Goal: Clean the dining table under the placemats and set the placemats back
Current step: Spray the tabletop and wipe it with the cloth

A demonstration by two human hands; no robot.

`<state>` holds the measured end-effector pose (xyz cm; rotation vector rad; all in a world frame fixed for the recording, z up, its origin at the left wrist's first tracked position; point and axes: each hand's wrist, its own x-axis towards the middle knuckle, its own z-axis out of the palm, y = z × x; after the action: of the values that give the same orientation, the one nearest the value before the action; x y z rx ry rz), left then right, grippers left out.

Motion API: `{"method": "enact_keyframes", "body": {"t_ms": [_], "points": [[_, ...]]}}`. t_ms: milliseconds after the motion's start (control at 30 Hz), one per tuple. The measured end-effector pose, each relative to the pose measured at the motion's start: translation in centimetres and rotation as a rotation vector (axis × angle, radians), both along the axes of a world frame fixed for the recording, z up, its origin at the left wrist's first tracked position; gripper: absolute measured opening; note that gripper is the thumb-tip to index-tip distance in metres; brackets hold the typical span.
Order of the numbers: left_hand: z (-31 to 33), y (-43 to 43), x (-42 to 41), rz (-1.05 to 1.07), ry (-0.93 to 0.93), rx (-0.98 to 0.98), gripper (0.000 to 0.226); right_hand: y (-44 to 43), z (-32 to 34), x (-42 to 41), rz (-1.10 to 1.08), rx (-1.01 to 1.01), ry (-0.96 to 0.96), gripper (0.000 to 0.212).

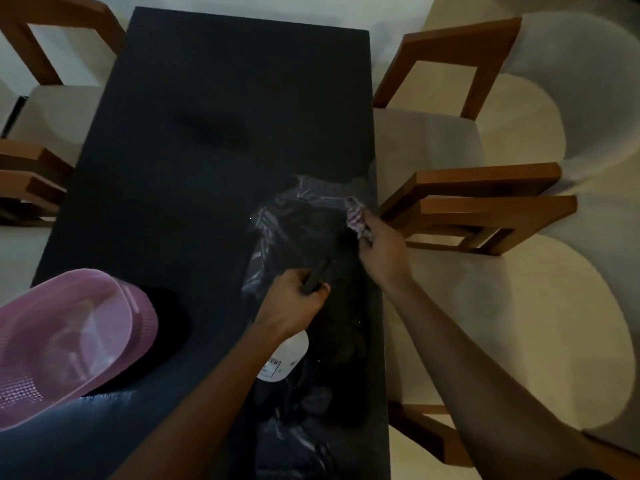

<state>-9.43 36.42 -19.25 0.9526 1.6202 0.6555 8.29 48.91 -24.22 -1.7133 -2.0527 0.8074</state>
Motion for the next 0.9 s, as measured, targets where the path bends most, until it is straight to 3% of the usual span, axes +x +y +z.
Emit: {"method": "enact_keyframes", "body": {"t_ms": [100,200,267,333,433,567,667,767,900], "points": [[-0.6,0.1,-0.5,0.004,0.012,-0.013,0.021,-2.0,-2.5,-1.6,0.368,0.014,-0.367,0.063],[-1.2,-0.2,-1.1,0.042,0.024,-0.007,0.016,-3.8,-3.5,-0.6,0.741,0.067,-0.311,0.061],[-1.4,-0.6,-1.5,0.066,0.031,-0.003,0.020,-2.0,-3.8,0.9,0.875,0.154,-0.292,0.066],[-1.2,-0.8,-1.9,0.085,0.037,-0.011,0.023,2.4,-4.3,1.3,0.737,0.214,-0.363,0.071],[-0.8,-1.2,-2.3,0.085,0.037,0.001,0.022,11.1,-3.8,-0.1,0.372,0.137,-0.407,0.073],[-0.4,-1.0,-2.9,0.086,0.059,0.013,0.026,18.2,-2.9,-2.4,0.234,-0.085,-0.418,0.071],[-0.2,-0.7,-3.5,0.112,0.058,0.013,0.029,14.8,-3.5,-3.8,0.258,0.012,-0.467,0.075],[-0.4,0.1,-3.9,0.130,0.062,-0.001,0.026,5.6,-4.4,-3.8,0.358,0.077,-0.435,0.082],[-0.2,1.1,-4.6,0.137,0.064,0.016,0.019,-7.7,-4.5,-3.2,0.742,0.064,-0.315,0.071]]}}
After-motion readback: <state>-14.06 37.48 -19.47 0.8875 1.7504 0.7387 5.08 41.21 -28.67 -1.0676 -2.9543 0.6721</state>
